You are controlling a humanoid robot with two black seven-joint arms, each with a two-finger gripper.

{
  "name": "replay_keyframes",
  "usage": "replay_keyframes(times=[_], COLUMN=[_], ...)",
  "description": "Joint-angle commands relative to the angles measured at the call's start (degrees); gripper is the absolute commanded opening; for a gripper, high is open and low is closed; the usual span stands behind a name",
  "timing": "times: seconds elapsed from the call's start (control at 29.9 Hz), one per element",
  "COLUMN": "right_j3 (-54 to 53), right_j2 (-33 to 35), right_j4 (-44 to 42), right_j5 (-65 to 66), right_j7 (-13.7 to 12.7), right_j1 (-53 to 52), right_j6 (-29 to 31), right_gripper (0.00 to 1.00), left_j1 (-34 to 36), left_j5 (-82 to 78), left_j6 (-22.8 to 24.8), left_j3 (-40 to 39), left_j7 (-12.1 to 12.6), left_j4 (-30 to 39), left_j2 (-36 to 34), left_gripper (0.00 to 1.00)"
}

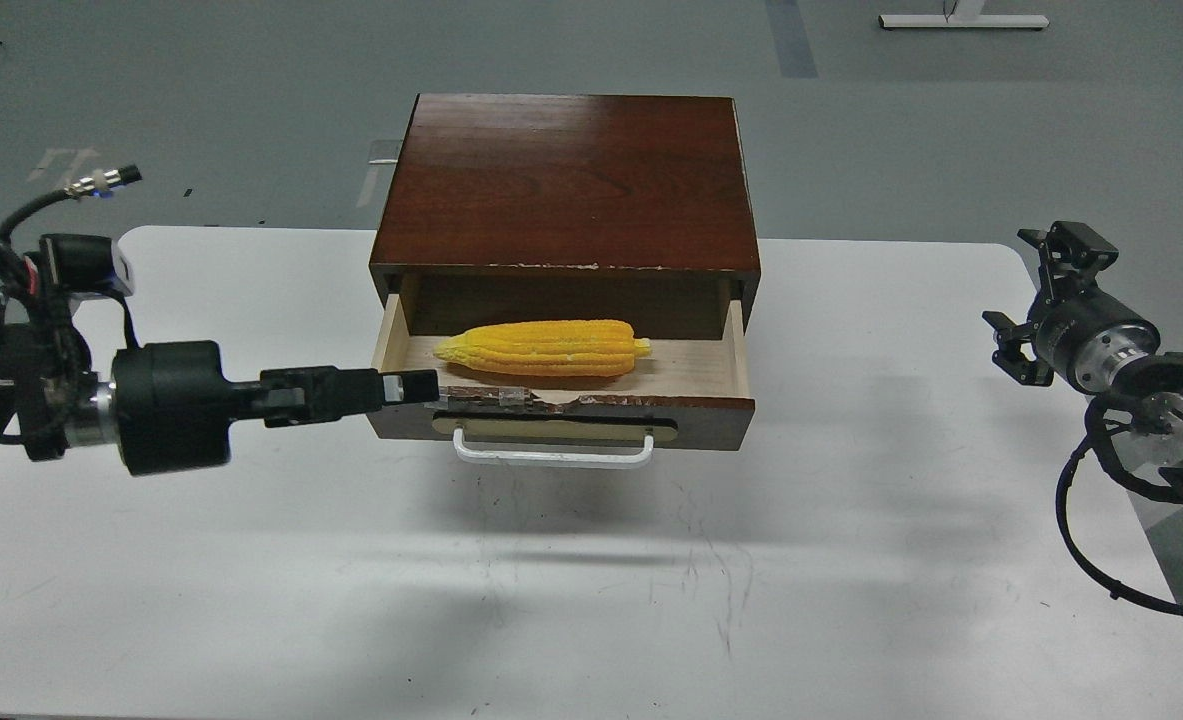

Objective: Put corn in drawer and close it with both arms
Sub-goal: 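Move the left gripper toward the front of the drawer near its handle, then push the drawer front with the left gripper into the cabinet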

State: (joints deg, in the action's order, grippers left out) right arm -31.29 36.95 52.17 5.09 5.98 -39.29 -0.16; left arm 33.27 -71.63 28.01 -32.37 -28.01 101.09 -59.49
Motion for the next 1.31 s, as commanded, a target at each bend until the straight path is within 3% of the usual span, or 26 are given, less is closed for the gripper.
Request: replay_keyframes(times=[0.0, 0.2, 0.54, 1.07, 1.27], right_j3=[-0.2, 0.0, 0.2, 2.2, 2.6], right_j2=[-1.1, -4.0, -6.6, -8.4, -8.3], right_j4=[-0.1, -3.8, -7.6, -9.6, -9.7], right_j5=[0.0, 0.0, 0.0, 0.0, 0.1], right_j7=[0.3, 0.5, 0.4, 0.5, 0.5], right_j1=[-1.7, -3.5, -3.4, -3.5, -3.5], right_j6=[0.0, 0.0, 0.1, 0.1, 0.1], right_gripper=[0.97, 0.97, 0.98, 0.98, 0.98], left_j1=[-0.4, -1.3, -2.2, -2.2, -2.3], left_j5=[-2.3, -6.3, -6.3, -6.6, -6.7], left_j6=[0.0, 0.0, 0.0, 0.0, 0.0], left_j3=[2.5, 7.0, 6.7, 7.1, 7.3], left_j7=[0.0, 0.0, 0.0, 0.0, 3.0], left_j4=[-0.1, -0.3, -6.4, -9.2, -10.0], left_j2=[3.9, 6.8, 15.4, 16.2, 16.9], left_gripper=[0.0, 0.0, 0.0, 0.0, 0.0])
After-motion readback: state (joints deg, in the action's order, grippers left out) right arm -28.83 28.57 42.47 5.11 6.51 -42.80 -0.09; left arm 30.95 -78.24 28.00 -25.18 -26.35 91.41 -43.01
